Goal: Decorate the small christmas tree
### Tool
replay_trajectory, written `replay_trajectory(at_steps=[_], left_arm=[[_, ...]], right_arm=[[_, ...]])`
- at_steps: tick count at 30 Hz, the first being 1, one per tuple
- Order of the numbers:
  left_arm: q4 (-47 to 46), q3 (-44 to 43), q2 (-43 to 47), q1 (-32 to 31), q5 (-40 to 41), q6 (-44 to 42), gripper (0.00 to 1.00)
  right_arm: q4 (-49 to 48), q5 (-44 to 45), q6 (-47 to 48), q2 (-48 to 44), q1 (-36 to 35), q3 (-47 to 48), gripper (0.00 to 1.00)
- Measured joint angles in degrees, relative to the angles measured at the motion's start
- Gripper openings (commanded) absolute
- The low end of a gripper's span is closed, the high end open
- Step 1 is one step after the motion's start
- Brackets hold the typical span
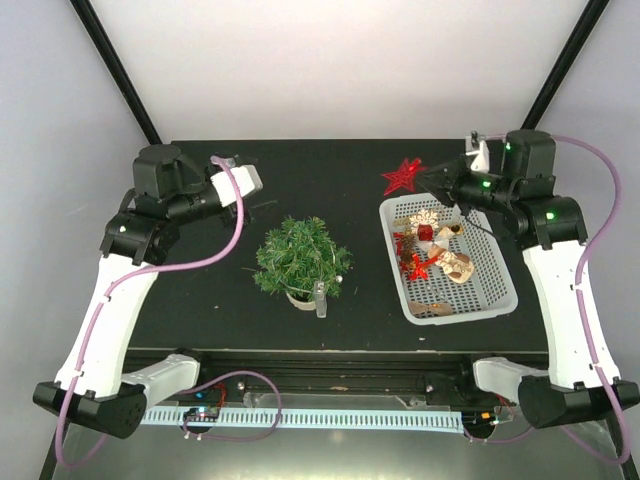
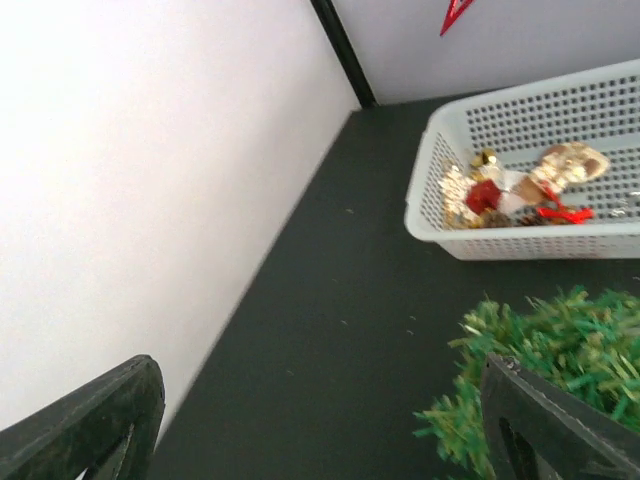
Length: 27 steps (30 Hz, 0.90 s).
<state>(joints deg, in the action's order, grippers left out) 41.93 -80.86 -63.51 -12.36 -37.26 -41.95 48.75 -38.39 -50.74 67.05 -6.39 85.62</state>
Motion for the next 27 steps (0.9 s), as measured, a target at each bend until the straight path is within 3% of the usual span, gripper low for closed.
replay_trajectory(at_steps=[6,10,16,27], left_arm=[[-11.61,2.49,2.19,-4.02,5.66,-1.66,0.86],[-22.69,11.52,6.45,-6.91,9.68,-5.64,0.84],[-39.32,25.14,12.07,-12.61,15.76,-14.32,0.81],[-59.74,34.97,17.53,-16.02,16.20,-22.64,0.60]], right_arm=[[1.38,-5.70,-0.83,5.05,-10.05,11.28,0.01],[3.45,-7.54,-0.72,9.55,-16.55,18.10,0.01],[3.26,-9.94,-2.47,10.91,-20.41,17.70,0.01],[0.07,-14.91,-4.68,14.60,-25.92,18.05,0.01]])
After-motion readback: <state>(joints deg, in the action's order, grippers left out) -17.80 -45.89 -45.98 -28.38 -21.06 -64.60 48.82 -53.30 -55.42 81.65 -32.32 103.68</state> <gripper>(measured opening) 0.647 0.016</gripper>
